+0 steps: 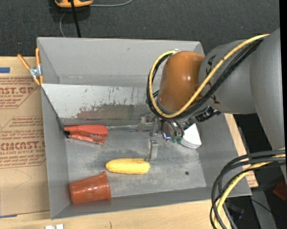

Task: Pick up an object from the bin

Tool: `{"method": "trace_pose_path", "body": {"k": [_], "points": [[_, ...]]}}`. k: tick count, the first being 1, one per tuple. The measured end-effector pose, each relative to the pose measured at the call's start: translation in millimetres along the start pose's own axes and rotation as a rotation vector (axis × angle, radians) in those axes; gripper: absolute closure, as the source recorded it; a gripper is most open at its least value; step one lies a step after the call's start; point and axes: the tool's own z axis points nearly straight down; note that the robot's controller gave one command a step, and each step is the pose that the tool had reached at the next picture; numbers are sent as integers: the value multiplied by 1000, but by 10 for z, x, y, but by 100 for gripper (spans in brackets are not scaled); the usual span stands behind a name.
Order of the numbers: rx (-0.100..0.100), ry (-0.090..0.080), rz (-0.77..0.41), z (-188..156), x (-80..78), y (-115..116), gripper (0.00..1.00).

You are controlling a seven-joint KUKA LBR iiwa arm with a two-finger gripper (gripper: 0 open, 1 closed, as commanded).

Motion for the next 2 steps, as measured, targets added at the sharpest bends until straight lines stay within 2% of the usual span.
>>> {"method": "trace_pose_path", "body": {"k": [1,2], "points": [[0,-7,0,-48,-17,0,0],[0,-9,-45,304,355,286,0]]}}
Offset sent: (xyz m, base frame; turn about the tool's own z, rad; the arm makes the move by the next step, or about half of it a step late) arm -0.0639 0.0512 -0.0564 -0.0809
